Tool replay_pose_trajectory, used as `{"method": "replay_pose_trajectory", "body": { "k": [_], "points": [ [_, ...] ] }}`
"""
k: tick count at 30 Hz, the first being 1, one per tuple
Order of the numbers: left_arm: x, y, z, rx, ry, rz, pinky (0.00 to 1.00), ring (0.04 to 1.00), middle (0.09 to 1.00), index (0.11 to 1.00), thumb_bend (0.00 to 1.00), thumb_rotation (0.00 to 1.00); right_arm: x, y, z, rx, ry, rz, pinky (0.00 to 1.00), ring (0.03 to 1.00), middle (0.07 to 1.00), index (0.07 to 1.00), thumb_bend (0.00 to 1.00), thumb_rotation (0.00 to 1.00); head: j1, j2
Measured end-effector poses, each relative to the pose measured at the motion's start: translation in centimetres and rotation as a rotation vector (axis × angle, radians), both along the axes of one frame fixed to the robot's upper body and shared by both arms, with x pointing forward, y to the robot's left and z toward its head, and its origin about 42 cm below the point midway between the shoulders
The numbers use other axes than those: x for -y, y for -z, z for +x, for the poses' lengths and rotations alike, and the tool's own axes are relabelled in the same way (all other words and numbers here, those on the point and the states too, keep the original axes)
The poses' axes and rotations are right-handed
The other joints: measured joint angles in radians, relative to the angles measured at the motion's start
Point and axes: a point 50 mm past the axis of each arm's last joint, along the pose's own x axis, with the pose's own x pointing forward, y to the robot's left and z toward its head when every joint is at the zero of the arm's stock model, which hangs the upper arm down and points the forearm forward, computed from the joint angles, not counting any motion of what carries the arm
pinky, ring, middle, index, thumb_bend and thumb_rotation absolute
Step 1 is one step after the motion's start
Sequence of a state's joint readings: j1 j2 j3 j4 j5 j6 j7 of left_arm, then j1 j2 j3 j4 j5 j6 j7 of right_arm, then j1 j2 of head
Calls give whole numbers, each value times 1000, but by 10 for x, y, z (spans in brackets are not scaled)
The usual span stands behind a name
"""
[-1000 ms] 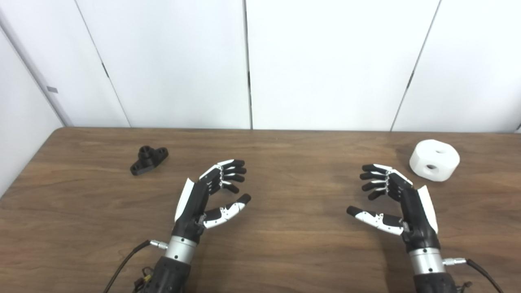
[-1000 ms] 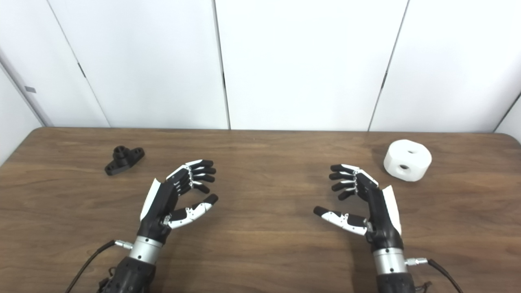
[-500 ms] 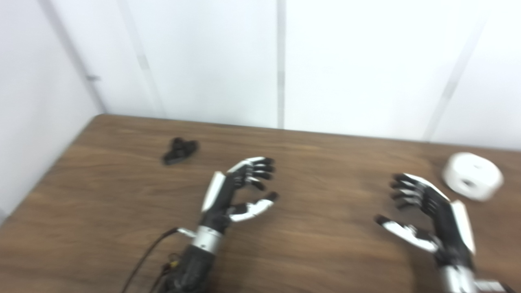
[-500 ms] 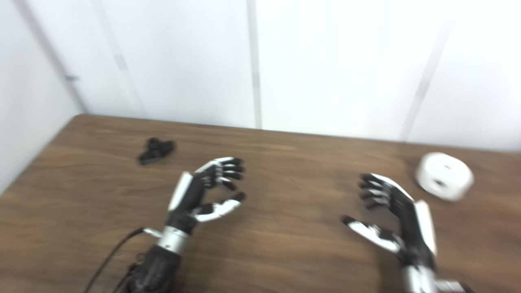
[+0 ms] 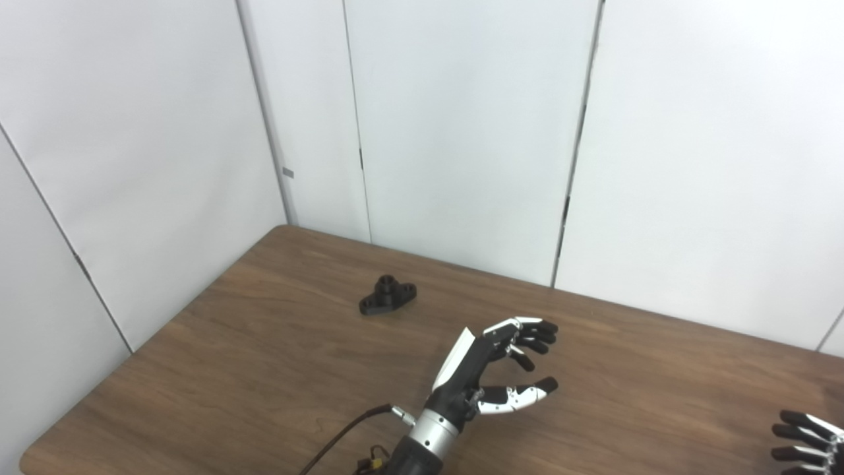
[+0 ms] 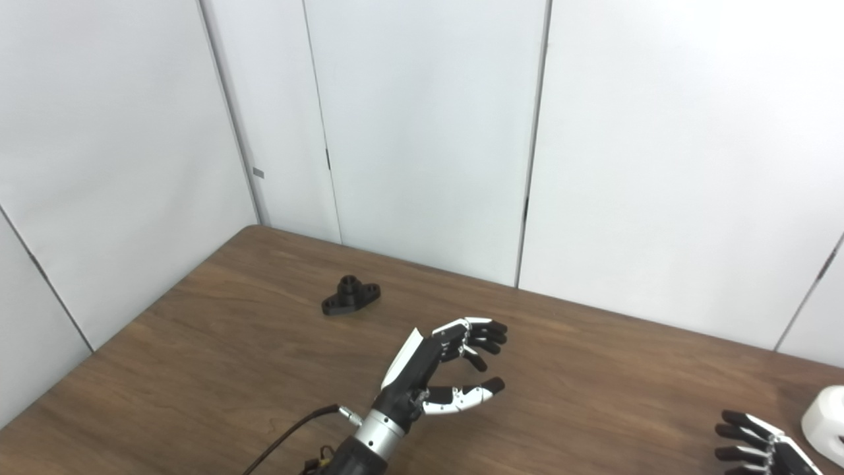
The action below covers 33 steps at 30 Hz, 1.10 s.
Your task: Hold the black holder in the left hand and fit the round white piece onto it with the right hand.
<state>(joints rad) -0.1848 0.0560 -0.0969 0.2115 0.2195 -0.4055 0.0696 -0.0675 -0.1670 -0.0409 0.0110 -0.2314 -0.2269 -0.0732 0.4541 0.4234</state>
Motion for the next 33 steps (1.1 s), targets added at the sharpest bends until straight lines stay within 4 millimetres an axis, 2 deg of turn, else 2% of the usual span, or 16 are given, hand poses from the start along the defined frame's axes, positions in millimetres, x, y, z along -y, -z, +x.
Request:
{"method": "replay_pose_trajectory", "body": {
  "k": [4,8,13,16,21,24,29,33],
  "points": [
    [-6,-6,0,19,-23,-13,556,673,709,691,580,0,0,-1,0,2,-1,-3,451,580,671,698,556,0,0,3],
    [-15,-8,-4,-23,-30,37,520,654,723,706,666,0,-1,-2,0,8,-2,-6,446,575,667,695,556,0,3,8],
    [-60,-20,-3,-142,-20,294,510,632,695,685,783,0,0,-3,0,7,-1,-8,438,578,668,694,555,0,9,15],
    [-76,-31,0,-155,-26,370,489,597,665,678,783,0,4,-1,-2,0,1,-15,440,575,668,696,550,0,14,21],
    [-78,-34,0,-162,-27,382,514,639,699,689,768,0,4,-1,-2,-7,4,-16,441,576,668,698,550,0,20,26],
    [-84,-42,4,-148,-58,407,540,662,701,694,763,0,5,-1,-2,-10,5,-15,444,578,670,699,551,0,20,26],
    [-109,-69,10,-121,-174,483,621,708,700,681,799,30,6,-1,-2,-17,6,-14,441,573,665,699,551,0,25,32],
    [-124,-77,12,-115,-241,542,633,707,718,681,811,2,6,-1,-2,-20,5,-17,444,580,670,699,549,0,26,32]
  ]
}}
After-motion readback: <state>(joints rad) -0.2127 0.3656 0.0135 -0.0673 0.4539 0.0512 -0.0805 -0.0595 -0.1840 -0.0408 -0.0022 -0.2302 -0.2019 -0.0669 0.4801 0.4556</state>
